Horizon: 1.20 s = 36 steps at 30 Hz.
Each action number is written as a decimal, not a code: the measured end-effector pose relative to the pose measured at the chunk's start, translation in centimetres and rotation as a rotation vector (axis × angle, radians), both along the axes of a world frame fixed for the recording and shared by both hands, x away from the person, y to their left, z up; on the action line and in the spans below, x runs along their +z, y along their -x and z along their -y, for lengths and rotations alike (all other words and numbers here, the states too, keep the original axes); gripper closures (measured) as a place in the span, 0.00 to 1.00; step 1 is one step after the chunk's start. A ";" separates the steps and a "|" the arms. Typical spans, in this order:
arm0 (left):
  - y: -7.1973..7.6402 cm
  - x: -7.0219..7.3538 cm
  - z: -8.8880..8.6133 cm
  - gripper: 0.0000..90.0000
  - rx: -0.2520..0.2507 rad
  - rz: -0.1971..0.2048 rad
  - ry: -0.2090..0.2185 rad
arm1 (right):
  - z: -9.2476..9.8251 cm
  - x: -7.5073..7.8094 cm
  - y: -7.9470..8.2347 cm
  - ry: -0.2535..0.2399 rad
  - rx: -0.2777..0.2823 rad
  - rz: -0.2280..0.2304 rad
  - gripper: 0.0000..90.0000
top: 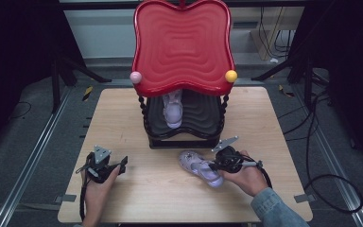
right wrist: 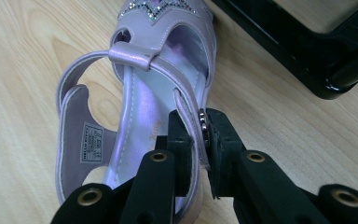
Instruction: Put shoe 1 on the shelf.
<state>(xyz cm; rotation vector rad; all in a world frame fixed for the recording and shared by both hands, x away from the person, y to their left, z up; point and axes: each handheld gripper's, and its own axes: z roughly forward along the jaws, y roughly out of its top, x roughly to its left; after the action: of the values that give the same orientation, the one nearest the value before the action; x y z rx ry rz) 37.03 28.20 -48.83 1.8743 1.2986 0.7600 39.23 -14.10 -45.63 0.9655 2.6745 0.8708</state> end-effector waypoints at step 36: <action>-0.2 -0.7 0.0 0.23 0.001 -0.019 0.006 | 0.2 4.0 4.8 -0.066 -0.042 0.057 0.55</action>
<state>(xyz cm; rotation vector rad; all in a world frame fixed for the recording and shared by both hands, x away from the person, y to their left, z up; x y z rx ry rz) 37.24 28.17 -49.52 1.8804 1.3120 0.7393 34.38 -14.35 -41.62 0.9920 2.5835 0.9683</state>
